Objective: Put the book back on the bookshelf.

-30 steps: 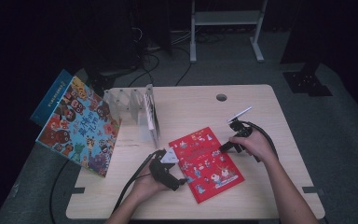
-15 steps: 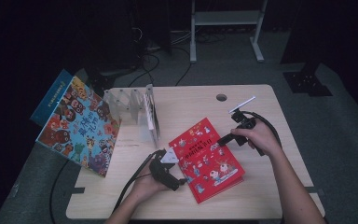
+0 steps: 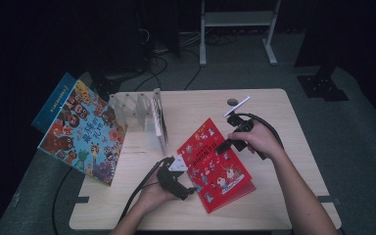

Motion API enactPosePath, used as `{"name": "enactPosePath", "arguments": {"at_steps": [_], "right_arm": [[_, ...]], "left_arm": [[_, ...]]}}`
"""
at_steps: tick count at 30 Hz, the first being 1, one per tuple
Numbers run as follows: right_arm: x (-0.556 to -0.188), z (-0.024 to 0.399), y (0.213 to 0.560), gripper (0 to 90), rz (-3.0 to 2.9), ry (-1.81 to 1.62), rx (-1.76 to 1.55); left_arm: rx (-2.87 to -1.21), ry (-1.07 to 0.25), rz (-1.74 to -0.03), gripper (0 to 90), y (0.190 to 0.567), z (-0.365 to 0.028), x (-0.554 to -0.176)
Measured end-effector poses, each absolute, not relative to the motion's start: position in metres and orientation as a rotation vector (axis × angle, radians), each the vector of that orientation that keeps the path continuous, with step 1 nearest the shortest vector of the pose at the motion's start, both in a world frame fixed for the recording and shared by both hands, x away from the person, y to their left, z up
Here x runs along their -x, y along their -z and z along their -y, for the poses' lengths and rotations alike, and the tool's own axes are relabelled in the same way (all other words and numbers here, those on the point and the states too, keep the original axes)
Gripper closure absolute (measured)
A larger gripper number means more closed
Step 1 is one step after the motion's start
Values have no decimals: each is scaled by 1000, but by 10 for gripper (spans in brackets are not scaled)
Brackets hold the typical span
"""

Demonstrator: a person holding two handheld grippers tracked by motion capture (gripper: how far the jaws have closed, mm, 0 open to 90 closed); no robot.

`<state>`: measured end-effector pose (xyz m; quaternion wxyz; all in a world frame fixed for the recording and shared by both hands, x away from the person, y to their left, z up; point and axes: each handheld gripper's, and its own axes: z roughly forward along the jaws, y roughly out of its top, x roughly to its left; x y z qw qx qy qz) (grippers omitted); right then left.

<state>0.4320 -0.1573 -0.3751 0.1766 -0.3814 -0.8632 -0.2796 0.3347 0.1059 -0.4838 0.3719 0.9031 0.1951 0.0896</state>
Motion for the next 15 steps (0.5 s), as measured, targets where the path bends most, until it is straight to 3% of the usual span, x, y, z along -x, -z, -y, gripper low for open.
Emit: {"name": "enactPosePath", "arguments": {"at_steps": [15], "right_arm": [[-431,147,363,835,2350,785,1168]], "left_arm": [[-2321,-230,-500,0,483,-106,-335]]}}
